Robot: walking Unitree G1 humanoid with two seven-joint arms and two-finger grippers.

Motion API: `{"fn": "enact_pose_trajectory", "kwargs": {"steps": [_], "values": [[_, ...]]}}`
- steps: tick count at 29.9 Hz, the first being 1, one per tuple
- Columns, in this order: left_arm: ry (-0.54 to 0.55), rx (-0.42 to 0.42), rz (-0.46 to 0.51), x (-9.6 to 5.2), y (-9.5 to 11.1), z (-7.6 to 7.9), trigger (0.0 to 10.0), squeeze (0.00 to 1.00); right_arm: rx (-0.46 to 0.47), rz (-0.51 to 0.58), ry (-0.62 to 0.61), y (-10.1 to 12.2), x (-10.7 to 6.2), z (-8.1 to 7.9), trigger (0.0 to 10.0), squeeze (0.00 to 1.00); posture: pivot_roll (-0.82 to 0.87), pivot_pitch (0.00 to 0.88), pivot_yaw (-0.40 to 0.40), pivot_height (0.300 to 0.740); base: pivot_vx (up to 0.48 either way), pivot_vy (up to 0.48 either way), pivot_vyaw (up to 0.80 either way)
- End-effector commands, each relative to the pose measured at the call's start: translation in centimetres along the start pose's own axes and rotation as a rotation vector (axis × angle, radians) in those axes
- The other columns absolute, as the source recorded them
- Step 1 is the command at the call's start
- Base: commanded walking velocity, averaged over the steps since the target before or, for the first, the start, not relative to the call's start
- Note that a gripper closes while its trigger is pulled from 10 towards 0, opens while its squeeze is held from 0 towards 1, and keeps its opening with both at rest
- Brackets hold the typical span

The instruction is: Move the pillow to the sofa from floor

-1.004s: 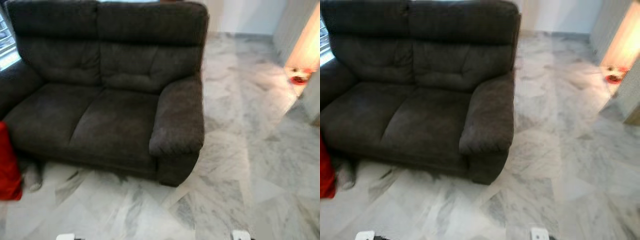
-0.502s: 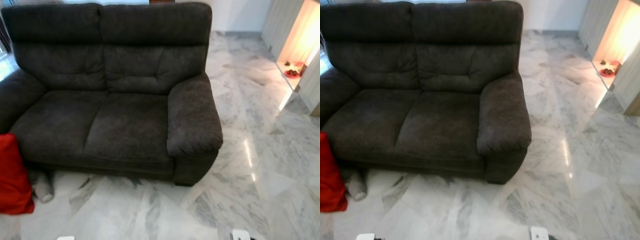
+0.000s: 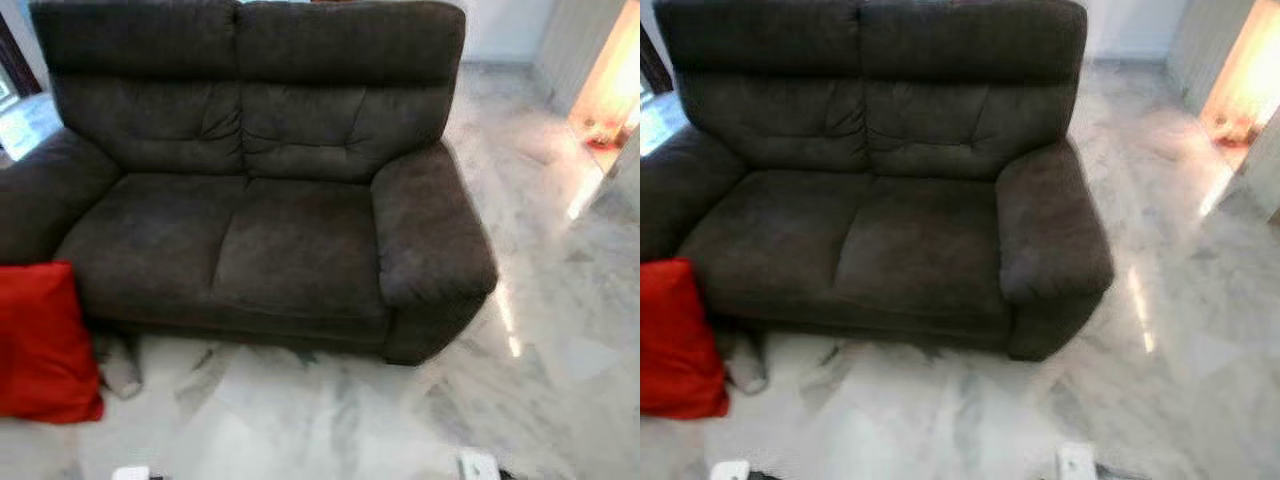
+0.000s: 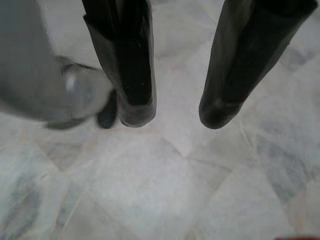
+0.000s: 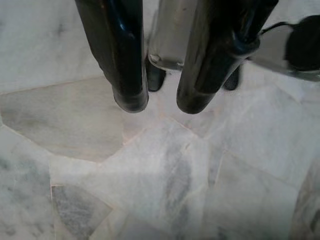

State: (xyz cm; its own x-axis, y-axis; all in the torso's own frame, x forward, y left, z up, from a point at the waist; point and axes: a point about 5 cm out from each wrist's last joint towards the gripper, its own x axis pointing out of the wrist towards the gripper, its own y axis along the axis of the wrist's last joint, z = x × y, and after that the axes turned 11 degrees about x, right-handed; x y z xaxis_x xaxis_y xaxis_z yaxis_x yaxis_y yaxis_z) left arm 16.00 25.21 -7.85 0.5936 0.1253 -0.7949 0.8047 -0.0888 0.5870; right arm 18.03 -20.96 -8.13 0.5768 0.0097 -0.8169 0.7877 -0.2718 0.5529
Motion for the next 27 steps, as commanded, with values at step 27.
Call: {"fn": "enact_pose_trajectory", "kwargs": {"steps": [27], "values": [[-0.001,0.005,-0.017,-0.11,-0.41,-0.17,10.0,0.0,-0.004,-0.008,0.018,-0.19,0.06,-0.4,10.0,0.0,0.07,0.101,0.011,0.74,0.0,0.431,0.0]]}}
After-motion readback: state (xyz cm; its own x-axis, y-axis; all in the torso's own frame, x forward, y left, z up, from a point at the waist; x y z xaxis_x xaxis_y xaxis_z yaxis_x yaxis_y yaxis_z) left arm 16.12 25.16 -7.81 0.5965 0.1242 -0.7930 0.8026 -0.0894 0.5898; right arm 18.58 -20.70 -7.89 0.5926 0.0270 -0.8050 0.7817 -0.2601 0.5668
